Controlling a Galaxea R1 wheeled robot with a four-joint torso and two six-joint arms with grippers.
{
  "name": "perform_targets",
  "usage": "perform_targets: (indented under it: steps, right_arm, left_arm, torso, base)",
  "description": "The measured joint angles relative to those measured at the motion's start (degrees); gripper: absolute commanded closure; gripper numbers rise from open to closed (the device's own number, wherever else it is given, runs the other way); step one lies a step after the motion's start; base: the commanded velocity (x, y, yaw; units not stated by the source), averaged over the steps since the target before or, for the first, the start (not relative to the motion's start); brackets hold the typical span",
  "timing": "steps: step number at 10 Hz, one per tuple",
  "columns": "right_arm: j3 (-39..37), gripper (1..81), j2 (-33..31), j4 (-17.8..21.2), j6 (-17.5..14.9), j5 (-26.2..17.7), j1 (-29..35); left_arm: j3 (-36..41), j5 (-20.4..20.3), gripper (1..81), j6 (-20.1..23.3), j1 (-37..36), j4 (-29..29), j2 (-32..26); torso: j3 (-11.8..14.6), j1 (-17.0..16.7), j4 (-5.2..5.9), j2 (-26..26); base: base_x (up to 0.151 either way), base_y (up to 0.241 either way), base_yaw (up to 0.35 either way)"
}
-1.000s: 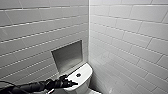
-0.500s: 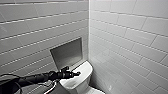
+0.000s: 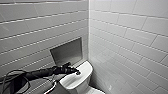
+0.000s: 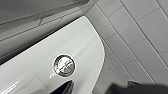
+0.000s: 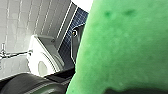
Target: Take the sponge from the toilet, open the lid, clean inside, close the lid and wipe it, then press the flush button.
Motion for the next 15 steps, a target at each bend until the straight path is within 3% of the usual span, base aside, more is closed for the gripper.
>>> perform_targets:
  steps: [2, 3, 15]
  right_arm:
    - [-0.09, 81.1, 0.38, 0.0, -0.02, 0.02, 0.09]
    - [-0.11, 81.1, 0.72, 0.0, -0.02, -0.05, 0.06]
    - [-1.27, 81.1, 1.26, -0.02, 0.06, 0.06, 0.06]
  left_arm:
    - [-2.1, 1.82, 1.0, -0.07, -0.74, -0.05, 2.15]
    - [-2.73, 2.34, 81.1, 0.34, -1.4, -0.11, 2.82]
    - [-21.72, 8.63, 81.1, -0.84, -3.73, -0.26, 13.81]
  torso:
    - [0.0, 0.0, 0.0, 0.0]
    - [0.0, 0.0, 0.0, 0.02]
    - [-0.88, 0.0, 0.0, 0.05]
  base:
    - [0.0, 0.0, 0.0]
    - [0.0, 0.0, 0.0]
    - [0.0, 0.0, 0.0]
